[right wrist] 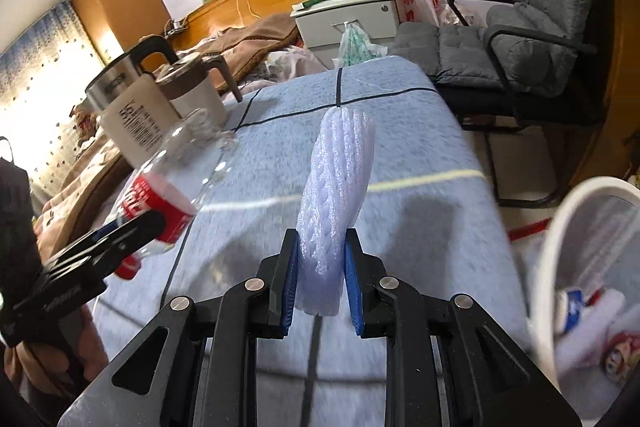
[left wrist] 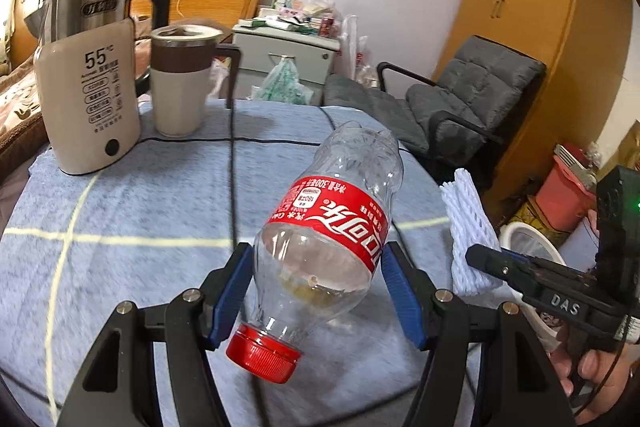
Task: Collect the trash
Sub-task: 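Carry the bottle and foam net with both tools over the wastebasket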
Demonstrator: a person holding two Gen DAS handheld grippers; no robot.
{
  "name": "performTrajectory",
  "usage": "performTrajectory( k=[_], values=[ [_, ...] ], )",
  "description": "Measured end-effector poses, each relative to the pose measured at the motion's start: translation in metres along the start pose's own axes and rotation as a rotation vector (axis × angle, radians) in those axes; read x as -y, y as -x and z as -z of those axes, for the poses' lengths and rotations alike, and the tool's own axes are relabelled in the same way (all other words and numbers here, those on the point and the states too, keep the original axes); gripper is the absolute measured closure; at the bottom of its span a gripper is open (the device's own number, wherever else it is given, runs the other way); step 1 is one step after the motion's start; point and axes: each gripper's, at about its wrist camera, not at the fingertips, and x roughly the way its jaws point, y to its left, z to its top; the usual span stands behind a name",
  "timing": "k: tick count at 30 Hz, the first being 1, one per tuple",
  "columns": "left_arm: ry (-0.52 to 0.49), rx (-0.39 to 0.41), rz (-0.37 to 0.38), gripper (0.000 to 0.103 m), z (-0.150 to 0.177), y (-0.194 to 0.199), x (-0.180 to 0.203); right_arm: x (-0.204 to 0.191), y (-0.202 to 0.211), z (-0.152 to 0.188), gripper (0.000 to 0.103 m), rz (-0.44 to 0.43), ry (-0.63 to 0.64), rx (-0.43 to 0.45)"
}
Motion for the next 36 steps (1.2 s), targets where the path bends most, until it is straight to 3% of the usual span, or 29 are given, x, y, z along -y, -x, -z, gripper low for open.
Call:
performTrajectory(
  k=[16,36],
  values=[
    [-0.031,-0.027,0.080,0.035,0.042,0.026,0.069,0.036,0.089,0.061,0.081,0.059,0.003,0.025],
    [-0.110,-0.065,0.198,0.035,0.055,0.014,0.135,0.098,0.127,0.082,0.081,0.137,-0.133,0.061]
  ],
)
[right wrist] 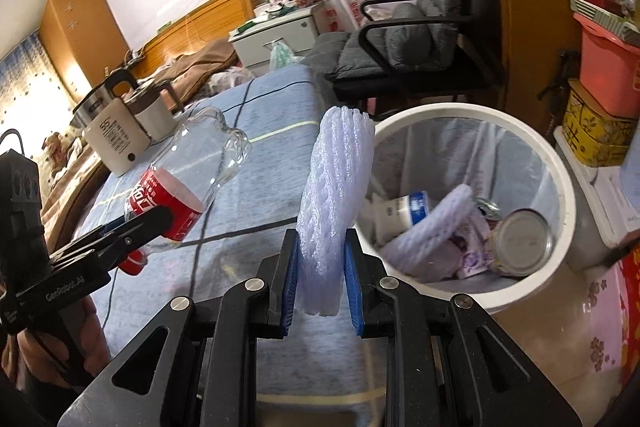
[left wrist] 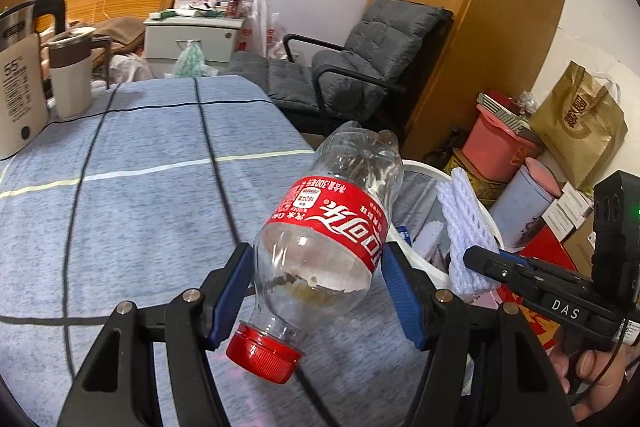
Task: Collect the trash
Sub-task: 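Carry the bottle and foam net with both tools over the wastebasket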
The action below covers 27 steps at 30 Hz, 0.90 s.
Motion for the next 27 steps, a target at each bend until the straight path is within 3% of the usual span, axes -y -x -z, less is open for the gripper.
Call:
performTrajectory(
  k=[16,27],
  values=[
    [-0.088,-0.064,0.096,0.035,-0.021,-0.058,0.056,0.062,0.011,-0.010,0.081,0.116,-0.088,0.035],
    [-0.146,-0.122,0.134,0.035,-0.029,-0.101,0.090,0.079,0.003,-0.021,0.080,0.165,-0.097,0.022]
  ],
)
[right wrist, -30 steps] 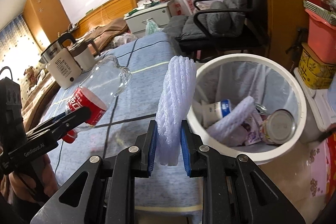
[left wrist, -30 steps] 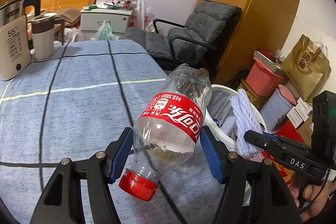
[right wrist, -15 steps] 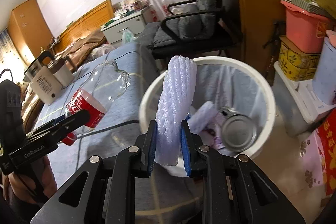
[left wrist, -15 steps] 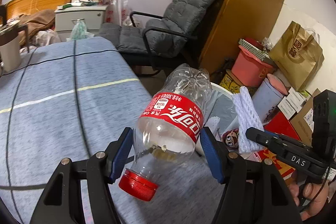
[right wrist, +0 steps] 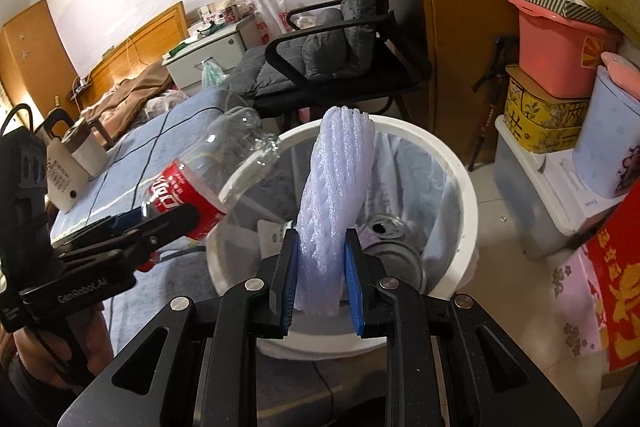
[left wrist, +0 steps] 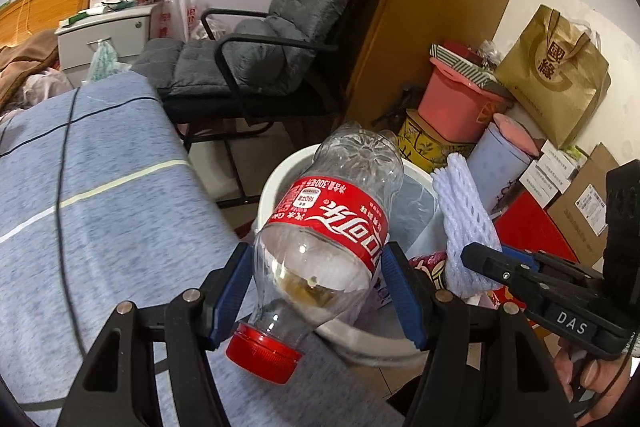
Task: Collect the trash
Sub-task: 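Carry the bottle and foam net with both tools over the wastebasket, then open both tools to drop the bottle and foam net into the wastebasket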
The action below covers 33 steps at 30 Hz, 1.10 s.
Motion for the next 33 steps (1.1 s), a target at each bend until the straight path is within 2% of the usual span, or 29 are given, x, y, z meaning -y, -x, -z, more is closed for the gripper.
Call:
performTrajectory(
  k=[16,33],
  values=[
    [-0.039,-0.067,-0.002,0.035,-0.009,-0.035,0.014,0.011,-0.017,-0.009,0.074,0.059,-0.002,-0.017],
    [-0.050,-0.007,-0.012,0.035,-0.001,-0.001,0.013,0.003,0.012,0.001,0.064,0.042,0.009,0.038]
  ],
)
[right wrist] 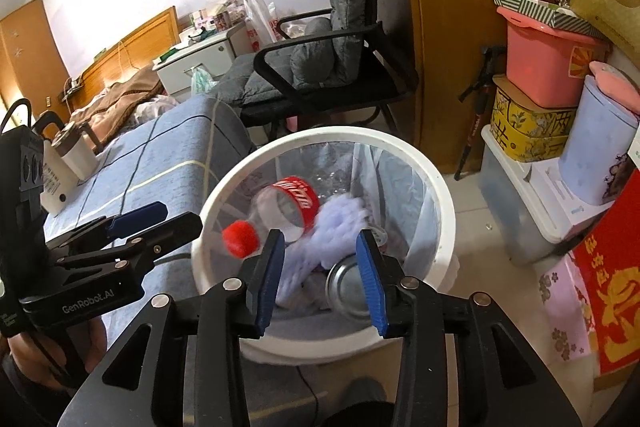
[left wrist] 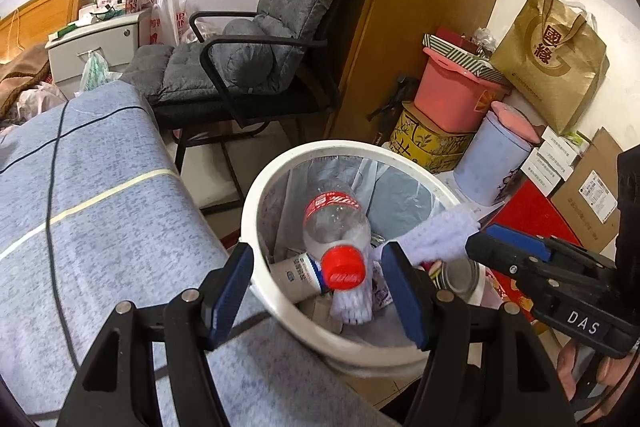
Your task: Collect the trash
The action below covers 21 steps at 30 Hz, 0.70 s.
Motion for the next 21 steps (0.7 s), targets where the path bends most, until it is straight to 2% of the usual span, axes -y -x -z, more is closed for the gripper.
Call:
performTrajectory(
  k=[21],
  values=[
    [0.021,0.088,-0.070,0.035,0.042,0.072,-0.001,-0.039,0.056,0.041,0.061,-0.050,0.077,0.036]
  ],
)
